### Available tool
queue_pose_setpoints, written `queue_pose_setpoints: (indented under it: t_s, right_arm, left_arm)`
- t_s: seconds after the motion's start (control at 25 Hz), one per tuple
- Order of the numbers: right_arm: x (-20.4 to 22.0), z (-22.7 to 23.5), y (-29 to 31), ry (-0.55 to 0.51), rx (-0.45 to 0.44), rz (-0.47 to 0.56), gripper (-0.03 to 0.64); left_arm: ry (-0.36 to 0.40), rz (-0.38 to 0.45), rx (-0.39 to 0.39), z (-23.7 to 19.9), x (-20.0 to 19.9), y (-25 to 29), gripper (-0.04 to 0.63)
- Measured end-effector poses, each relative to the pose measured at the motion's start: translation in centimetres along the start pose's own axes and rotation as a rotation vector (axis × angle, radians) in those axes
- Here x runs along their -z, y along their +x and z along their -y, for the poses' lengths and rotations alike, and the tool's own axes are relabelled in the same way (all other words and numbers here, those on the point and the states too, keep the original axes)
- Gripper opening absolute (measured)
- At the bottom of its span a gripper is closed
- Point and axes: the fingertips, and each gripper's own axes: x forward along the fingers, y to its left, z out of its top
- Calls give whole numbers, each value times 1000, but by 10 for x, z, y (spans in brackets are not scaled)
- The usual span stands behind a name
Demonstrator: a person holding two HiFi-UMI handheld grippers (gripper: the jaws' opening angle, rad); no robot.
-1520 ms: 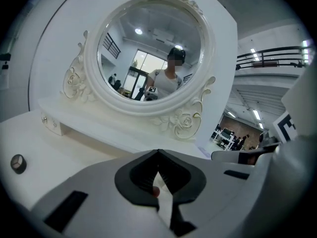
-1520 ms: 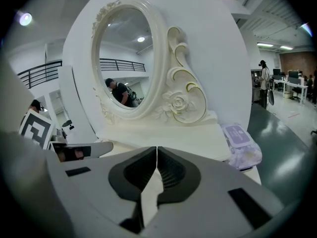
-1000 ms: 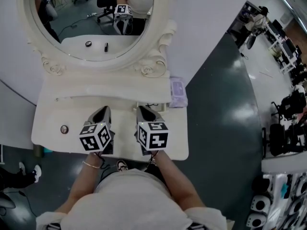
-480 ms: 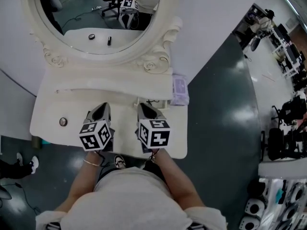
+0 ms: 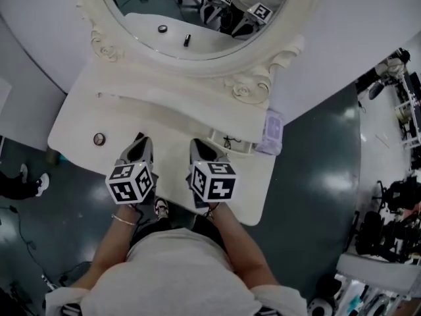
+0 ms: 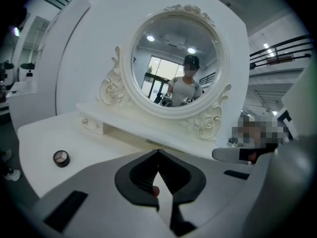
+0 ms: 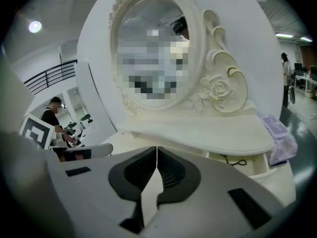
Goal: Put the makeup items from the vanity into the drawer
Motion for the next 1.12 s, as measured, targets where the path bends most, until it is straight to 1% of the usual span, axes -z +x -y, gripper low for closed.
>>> queue_pose_setpoints:
  t_s: [0.2, 0.32, 0.4, 0.72, 0.88, 1.12]
  right_arm:
    - [9, -44, 31, -52, -105, -61, 20]
    - [25, -71, 48, -85, -172, -118, 20]
    - [36, -84, 61, -104, -195, -152, 20]
    - [76, -125, 102, -140, -222, -267, 22]
    - [98, -136, 120, -125, -219, -315, 23]
    - [111, -147, 142, -108, -175, -332, 23]
  left_arm:
    - [-63, 6, -111, -46, 8, -24, 2]
    - [-113, 2, -184, -73, 21, -44, 2]
    - [-139, -1, -216, -90, 30, -50, 2]
    - [-217, -30, -269, -142, 55, -64, 2]
    - [-230, -61, -269, -161, 72, -61, 2]
    - [-252, -84, -257, -190, 82, -62, 2]
